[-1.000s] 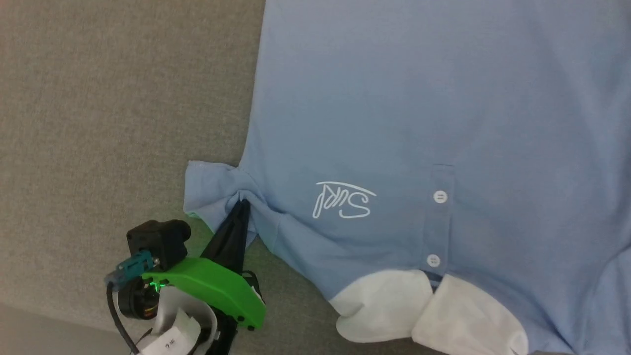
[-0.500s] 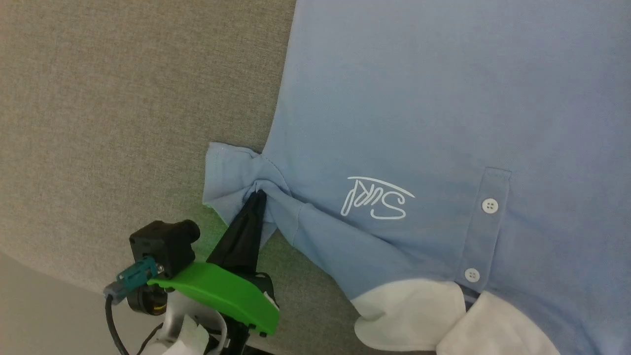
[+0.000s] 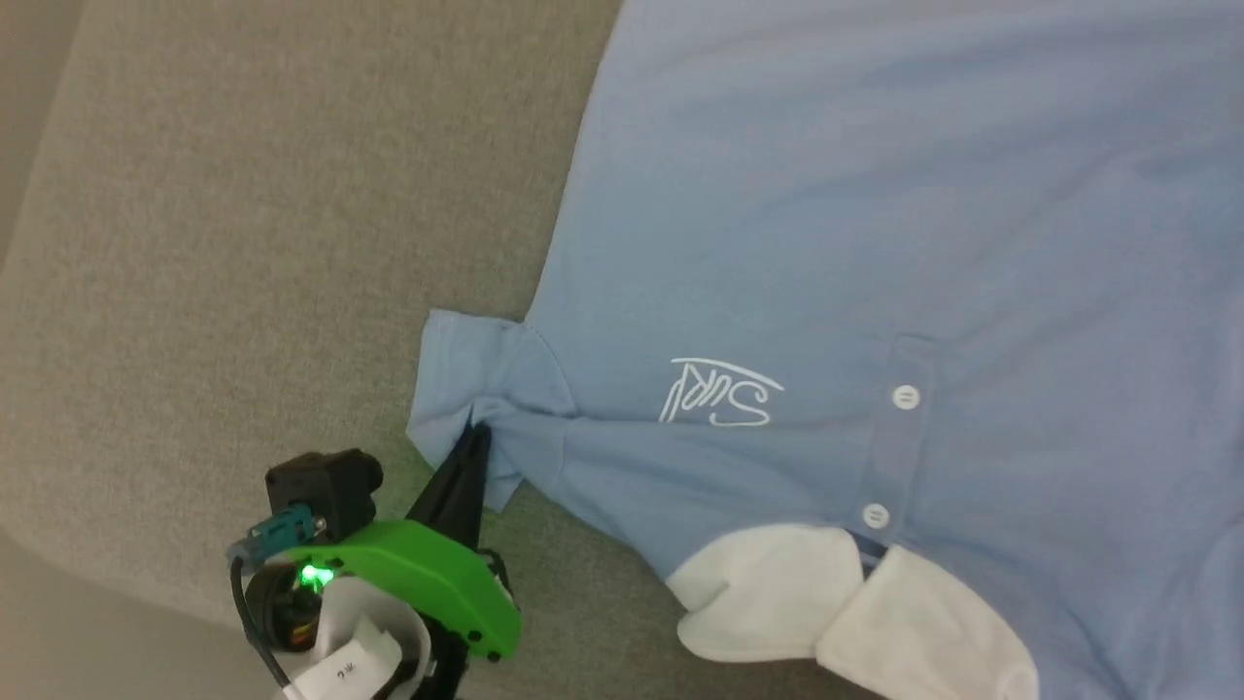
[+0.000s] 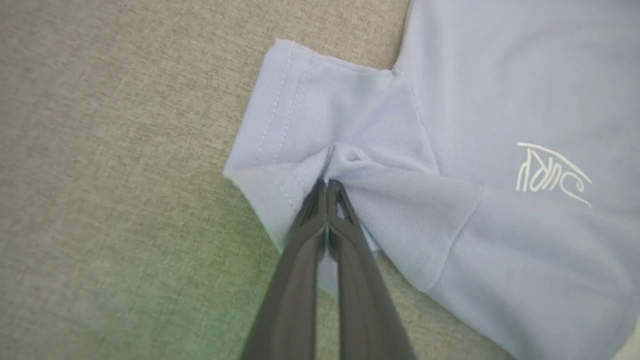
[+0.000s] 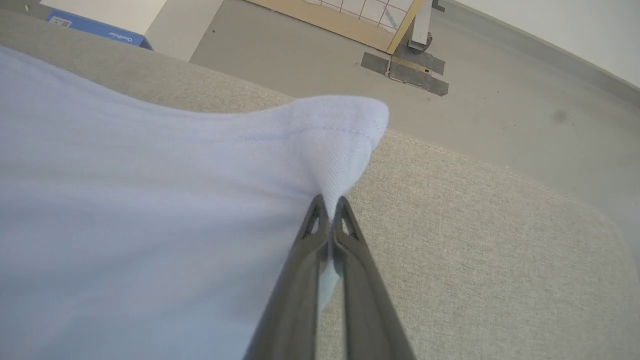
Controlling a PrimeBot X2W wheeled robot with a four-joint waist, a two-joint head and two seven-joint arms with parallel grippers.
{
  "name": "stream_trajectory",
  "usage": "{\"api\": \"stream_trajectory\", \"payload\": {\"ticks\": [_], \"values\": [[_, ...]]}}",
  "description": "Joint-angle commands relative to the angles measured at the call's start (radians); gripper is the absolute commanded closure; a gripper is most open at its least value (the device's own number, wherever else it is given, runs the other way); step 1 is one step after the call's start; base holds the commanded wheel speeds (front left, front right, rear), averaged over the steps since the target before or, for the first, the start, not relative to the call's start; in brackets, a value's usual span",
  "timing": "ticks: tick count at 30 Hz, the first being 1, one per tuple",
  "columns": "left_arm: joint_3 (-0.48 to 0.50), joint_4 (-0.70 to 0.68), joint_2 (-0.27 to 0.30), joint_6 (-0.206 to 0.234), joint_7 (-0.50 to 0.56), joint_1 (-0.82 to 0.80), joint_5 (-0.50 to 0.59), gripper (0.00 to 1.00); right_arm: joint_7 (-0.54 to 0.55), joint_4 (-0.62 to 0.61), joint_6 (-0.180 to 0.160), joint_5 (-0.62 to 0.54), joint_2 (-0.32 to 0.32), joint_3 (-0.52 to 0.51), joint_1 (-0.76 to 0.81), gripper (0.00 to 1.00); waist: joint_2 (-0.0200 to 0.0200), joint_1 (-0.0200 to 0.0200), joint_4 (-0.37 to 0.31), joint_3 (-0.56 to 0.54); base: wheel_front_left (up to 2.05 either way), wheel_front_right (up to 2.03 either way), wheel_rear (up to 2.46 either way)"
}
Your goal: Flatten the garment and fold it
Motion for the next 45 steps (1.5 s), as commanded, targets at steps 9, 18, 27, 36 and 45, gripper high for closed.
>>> {"api": "stream_trajectory", "payload": {"ticks": [9,18,27,36,45], "values": [[0.038,0.081,0.025,0.006,-0.004,0.083,-0.042,1.0,0.032,-0.271,-0.002,0.175,0.061,-0.146,0.525,1.0,-0.0001,-0.0001,-0.206,-0.325,0.0,0.0,0.0],[0.054,0.106,0.04,0.012,-0.005,0.124,-0.057,1.0,0.039,-0.371,-0.002,0.215,0.308,-0.167,0.949,1.0,-0.0001,-0.0001,-0.266,-0.394,0.0,0.0,0.0],[0.054,0.13,0.046,0.012,-0.005,0.144,-0.066,1.0,-0.047,-0.303,-0.002,0.302,0.414,-0.096,1.083,0.0,-0.0001,-0.0001,-0.28,-0.424,0.0,0.0,0.0],[0.055,0.125,0.053,0.019,-0.007,0.142,-0.062,1.0,-0.405,-0.359,-0.002,0.353,0.308,-0.046,0.848,0.0,-0.0001,-0.0001,-0.249,-0.405,0.0,0.0,0.0],[0.034,0.12,0.041,0.011,-0.008,0.093,-0.055,1.0,-0.451,-0.134,-0.002,0.233,0.267,0.16,0.459,0.0,-0.0001,-0.0001,-0.157,-0.289,0.0,0.0,0.0]]}}
